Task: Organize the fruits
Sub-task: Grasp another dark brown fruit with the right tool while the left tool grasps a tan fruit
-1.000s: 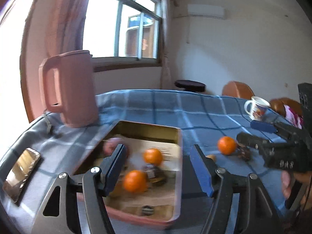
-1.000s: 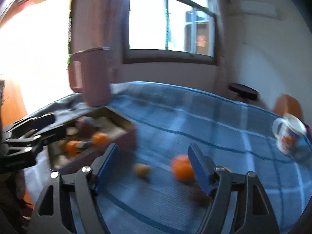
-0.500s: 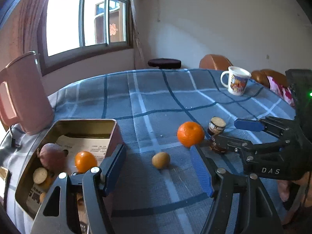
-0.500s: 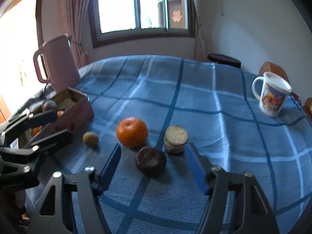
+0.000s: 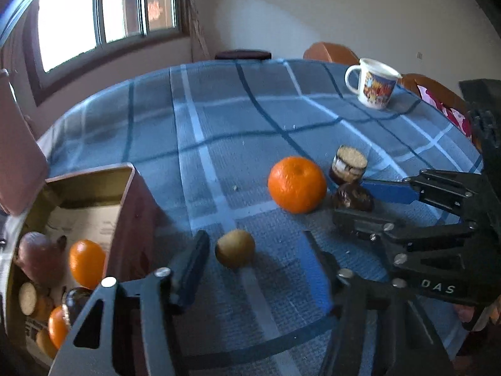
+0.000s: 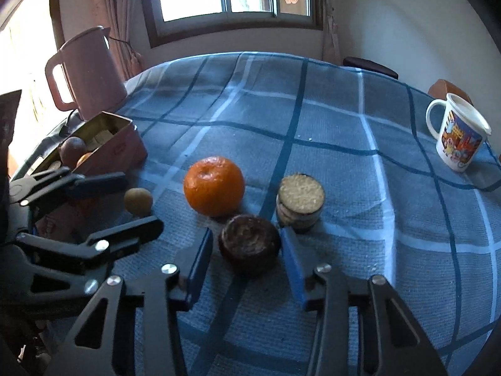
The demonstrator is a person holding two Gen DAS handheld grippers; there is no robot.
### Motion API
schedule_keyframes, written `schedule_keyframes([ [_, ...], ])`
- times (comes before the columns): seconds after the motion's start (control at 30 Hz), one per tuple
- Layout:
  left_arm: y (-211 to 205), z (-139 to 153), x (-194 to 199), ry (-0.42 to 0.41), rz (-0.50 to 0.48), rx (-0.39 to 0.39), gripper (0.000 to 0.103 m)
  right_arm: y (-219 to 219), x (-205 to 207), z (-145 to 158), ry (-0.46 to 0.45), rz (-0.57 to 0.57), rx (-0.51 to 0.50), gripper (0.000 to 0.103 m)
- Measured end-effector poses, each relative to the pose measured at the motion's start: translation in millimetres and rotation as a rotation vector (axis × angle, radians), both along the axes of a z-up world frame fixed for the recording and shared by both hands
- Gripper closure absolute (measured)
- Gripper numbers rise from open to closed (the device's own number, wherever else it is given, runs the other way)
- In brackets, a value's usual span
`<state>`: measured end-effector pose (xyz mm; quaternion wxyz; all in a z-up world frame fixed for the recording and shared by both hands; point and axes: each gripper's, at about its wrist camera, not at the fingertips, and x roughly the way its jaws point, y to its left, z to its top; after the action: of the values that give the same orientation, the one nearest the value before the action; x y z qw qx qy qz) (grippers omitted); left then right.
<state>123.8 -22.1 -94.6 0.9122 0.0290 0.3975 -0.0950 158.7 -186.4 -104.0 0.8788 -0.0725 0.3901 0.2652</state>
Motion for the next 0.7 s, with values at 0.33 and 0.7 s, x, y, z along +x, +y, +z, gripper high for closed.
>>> schedule_keyframes([
  [0.33, 8, -2, 1, 0.022, 0.003, -0.051, 0.076, -2, 0, 1, 0.009, 0.01, 0.035, 0.061],
  [0.7, 10, 11, -12, -0.076, -0.005, -0.065, 0.076, -8, -8, 10, -0.047, 0.014, 0.082, 0.061],
])
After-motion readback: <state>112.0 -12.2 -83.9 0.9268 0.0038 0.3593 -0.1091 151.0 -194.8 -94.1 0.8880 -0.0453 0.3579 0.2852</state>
